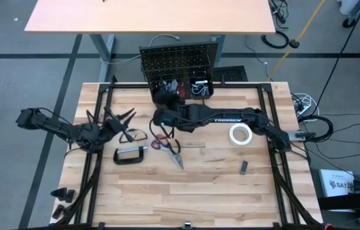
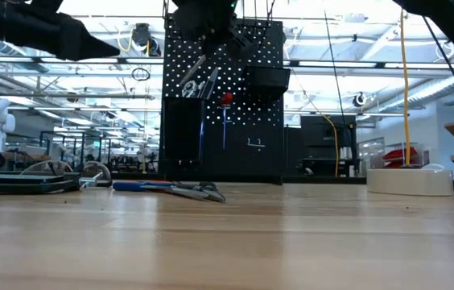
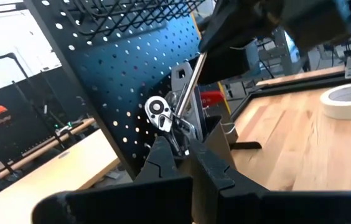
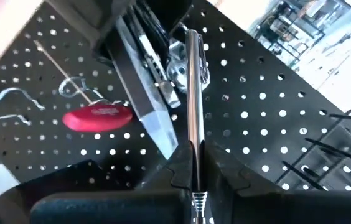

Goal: Hang tools onto peg board
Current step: Put the pen on the left black bin on the peg board

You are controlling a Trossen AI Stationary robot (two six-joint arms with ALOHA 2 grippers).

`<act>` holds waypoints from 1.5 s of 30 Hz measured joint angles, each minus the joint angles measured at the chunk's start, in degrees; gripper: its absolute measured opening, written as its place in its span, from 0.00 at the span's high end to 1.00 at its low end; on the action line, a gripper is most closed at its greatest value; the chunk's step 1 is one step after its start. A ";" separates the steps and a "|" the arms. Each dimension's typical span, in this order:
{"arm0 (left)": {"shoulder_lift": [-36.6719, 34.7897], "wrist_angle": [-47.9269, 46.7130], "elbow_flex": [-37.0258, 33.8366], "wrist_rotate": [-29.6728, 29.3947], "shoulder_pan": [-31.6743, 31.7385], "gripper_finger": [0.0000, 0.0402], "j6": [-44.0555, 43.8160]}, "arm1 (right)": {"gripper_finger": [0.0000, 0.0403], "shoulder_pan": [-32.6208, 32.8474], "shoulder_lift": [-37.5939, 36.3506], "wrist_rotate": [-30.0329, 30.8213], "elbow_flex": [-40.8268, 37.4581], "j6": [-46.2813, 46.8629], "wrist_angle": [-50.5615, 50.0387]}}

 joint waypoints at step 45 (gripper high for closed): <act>-0.88 -0.03 0.00 2.51 -0.04 1.00 1.59 | 0.74 -3.24 4.28 -10.51 0.00 -12.72 6.50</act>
